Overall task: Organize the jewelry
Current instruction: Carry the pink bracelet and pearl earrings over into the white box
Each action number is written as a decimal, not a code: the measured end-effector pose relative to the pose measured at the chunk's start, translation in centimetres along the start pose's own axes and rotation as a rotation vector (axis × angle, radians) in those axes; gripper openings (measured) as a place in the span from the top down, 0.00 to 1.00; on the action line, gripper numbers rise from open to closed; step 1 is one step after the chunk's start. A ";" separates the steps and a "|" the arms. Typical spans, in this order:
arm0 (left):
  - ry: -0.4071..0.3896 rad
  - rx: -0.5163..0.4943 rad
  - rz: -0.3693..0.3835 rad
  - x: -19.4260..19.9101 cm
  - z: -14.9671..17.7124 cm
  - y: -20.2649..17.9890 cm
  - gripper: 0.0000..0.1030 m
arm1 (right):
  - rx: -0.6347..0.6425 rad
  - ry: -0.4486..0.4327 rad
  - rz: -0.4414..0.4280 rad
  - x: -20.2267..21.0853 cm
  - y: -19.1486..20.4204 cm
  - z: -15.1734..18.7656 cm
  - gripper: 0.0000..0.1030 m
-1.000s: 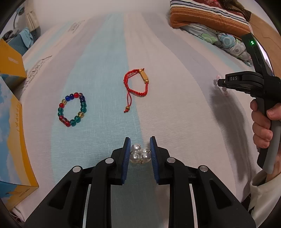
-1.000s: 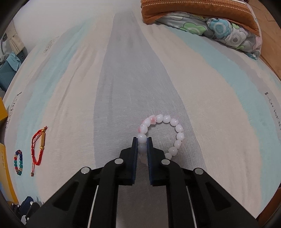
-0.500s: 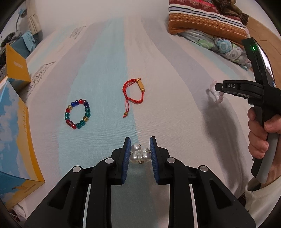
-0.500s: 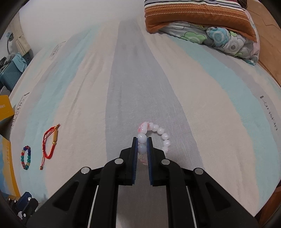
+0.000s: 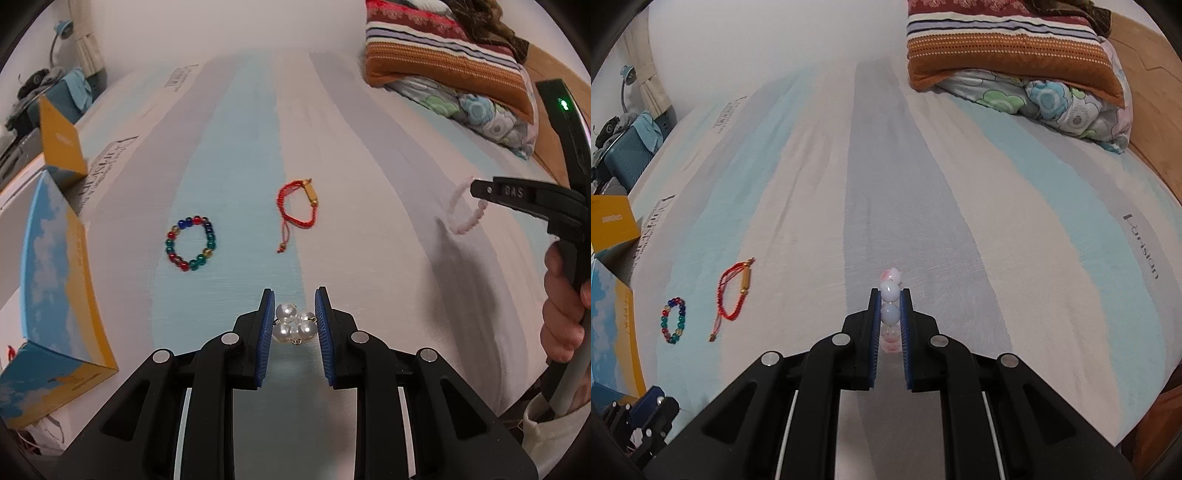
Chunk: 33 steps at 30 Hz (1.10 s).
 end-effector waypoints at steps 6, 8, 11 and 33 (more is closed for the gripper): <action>-0.030 0.028 -0.001 2.1 -0.4 1.7 0.78 | 0.015 -0.023 -0.015 2.5 1.8 0.4 0.91; -0.039 0.046 -0.003 2.9 -0.6 2.5 0.78 | 0.024 -0.031 -0.021 3.3 2.7 0.7 0.91; -0.048 0.071 -0.028 4.1 -0.7 4.1 0.78 | 0.051 -0.048 -0.037 4.8 4.5 1.3 0.91; -0.119 0.290 -0.116 11.1 1.0 20.1 0.78 | 0.245 -0.057 -0.152 9.0 23.1 2.2 0.91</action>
Point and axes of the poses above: each gripper's, at about its wrist camera, not at the fingertips, and x roughly against the way its jaws point, y to its left, z to its underside, the point moved 10 cm from there along -x, roughly the way its jaws point, and after that the axes turned 9 degrees about y, right-handed, at the moved point
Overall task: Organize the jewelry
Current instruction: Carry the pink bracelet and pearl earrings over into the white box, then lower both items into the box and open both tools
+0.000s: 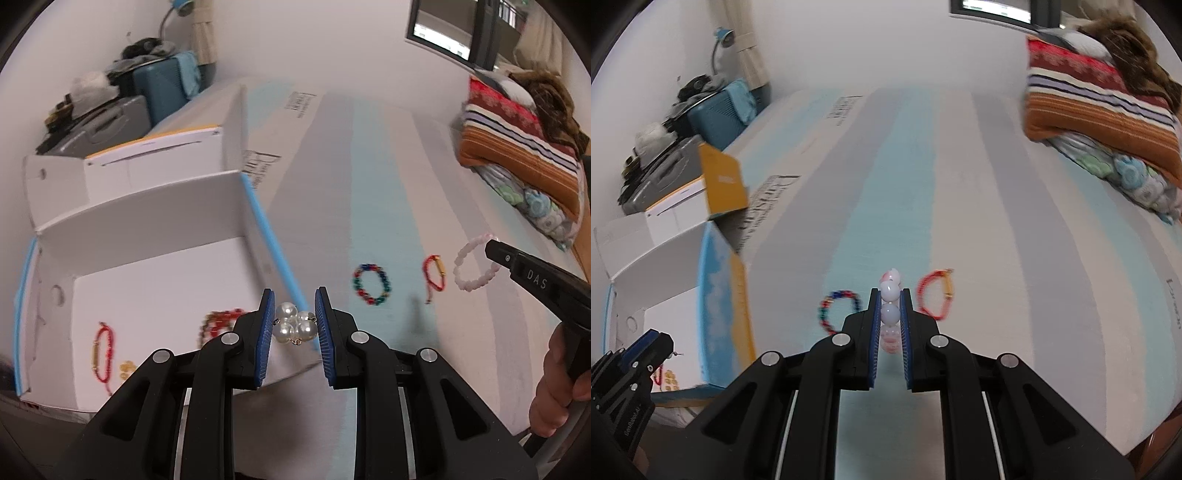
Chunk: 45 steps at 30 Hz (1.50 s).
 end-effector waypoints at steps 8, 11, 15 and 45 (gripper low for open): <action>-0.003 0.072 -0.031 0.8 0.0 5.8 0.78 | 0.090 -0.011 -0.030 0.5 7.1 -0.4 0.91; -0.006 0.097 -0.060 0.8 0.2 8.0 0.78 | 0.117 -0.019 -0.042 0.9 9.3 -0.4 0.91; -0.004 0.129 -0.090 0.9 0.7 10.7 0.78 | 0.151 -0.026 -0.059 1.4 11.9 -0.6 0.91; 0.099 0.266 -0.180 -2.5 4.5 22.3 0.78 | 0.360 0.080 -0.192 -3.5 28.0 5.3 0.91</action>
Point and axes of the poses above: each gripper's, at about its wrist camera, not at the fingertips, and x roughly against the way its jaws point, y to its left, z to its underside, the point moved 10 cm from there along -x, roughly the way its jaws point, and after that the axes turned 9 degrees about y, right-handed, at the moved point
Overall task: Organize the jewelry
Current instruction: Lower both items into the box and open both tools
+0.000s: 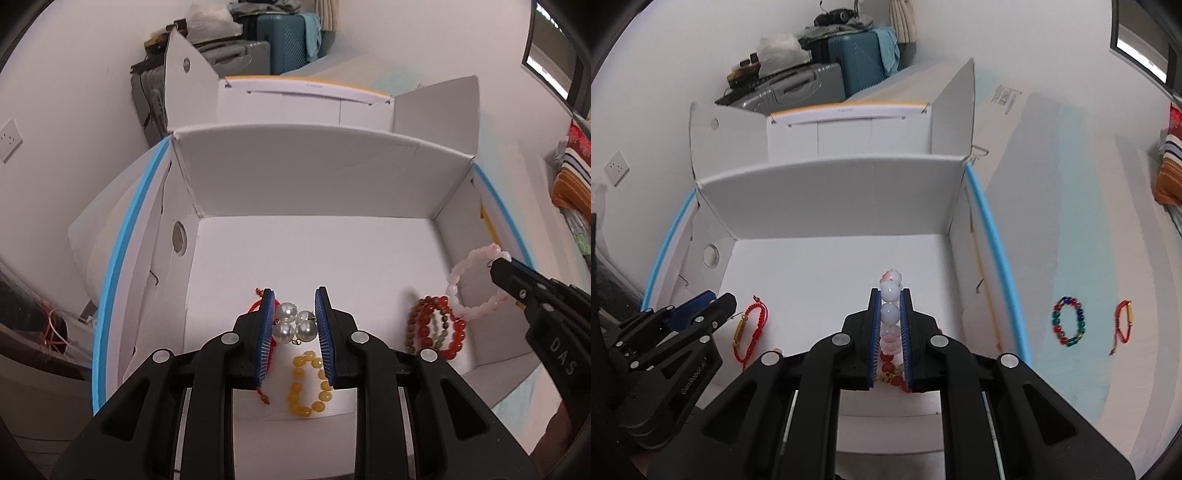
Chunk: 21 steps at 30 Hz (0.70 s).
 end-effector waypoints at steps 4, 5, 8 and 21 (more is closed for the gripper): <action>0.022 0.002 -0.005 -0.9 0.1 0.3 0.78 | -0.006 0.036 0.011 -1.7 0.2 0.4 0.91; 0.028 0.001 -0.006 -1.1 0.1 0.3 0.78 | -0.006 0.042 0.014 -2.1 0.2 0.5 0.91; 0.052 -0.002 -0.016 -1.9 0.2 0.3 0.78 | -0.009 0.062 0.023 -3.0 0.1 0.8 0.91; 0.052 0.011 -0.036 -2.1 -0.1 0.2 0.59 | -0.037 0.114 0.001 -5.1 0.0 1.2 0.87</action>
Point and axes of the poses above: each gripper's, at about its wrist camera, not at the fingertips, and x roughly against the way its jaws point, y to its left, z to its underside, the point moved 10 cm from there along -x, roughly the way its jaws point, and after that the axes turned 9 degrees about y, right-handed, at the moved point
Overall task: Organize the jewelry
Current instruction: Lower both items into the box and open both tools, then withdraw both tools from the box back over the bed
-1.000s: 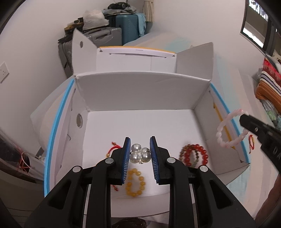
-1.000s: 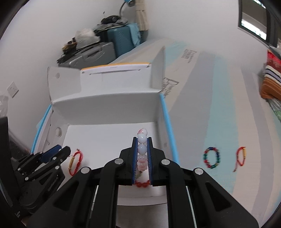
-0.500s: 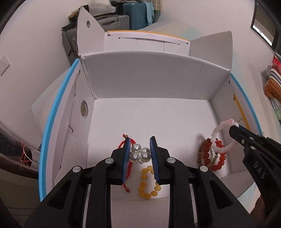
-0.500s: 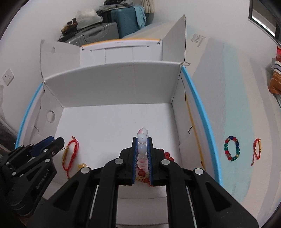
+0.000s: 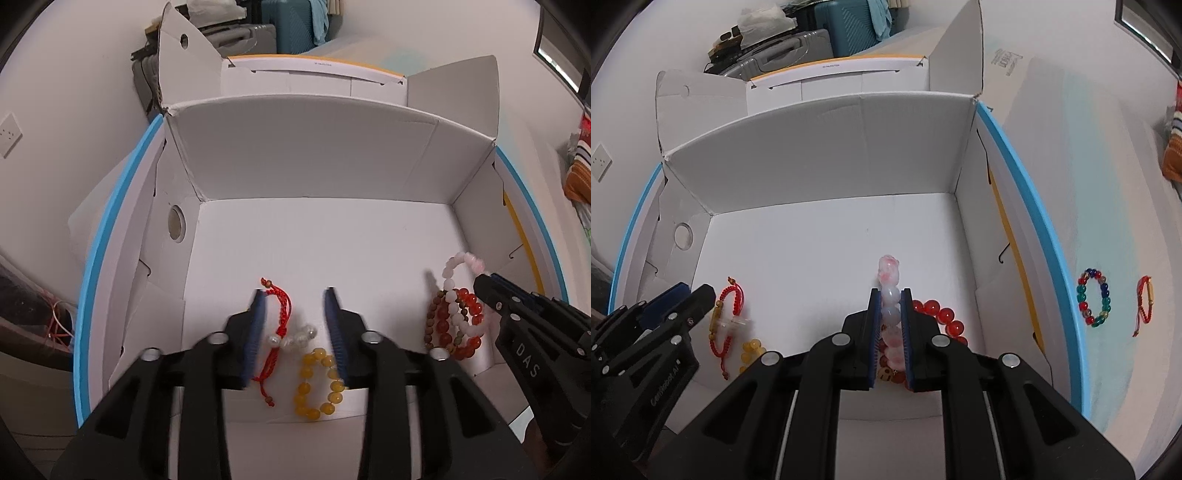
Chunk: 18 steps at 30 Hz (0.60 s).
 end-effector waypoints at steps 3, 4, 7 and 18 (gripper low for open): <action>-0.016 0.010 0.008 0.6 0.1 0.1 0.42 | 0.010 -0.021 0.003 0.5 0.0 -0.1 0.59; -0.022 0.010 0.008 0.8 0.1 0.0 0.35 | 0.011 -0.035 0.004 0.8 -0.1 -0.2 0.54; -0.041 0.013 0.002 1.4 -0.2 0.1 0.24 | 0.010 -0.051 -0.016 1.7 -0.2 -0.4 0.43; -0.114 0.063 0.022 3.9 -0.8 0.1 0.06 | -0.008 -0.129 0.023 5.2 -2.6 -0.8 0.20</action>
Point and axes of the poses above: each gripper's, at about its wrist camera, not at the fingertips, and x roughly against the way its jaws point, y to its left, z to its underside, the point moved 10 cm from there along -x, roughly the way its jaws point, and after that the axes turned 9 degrees about y, right-handed, at the moved point
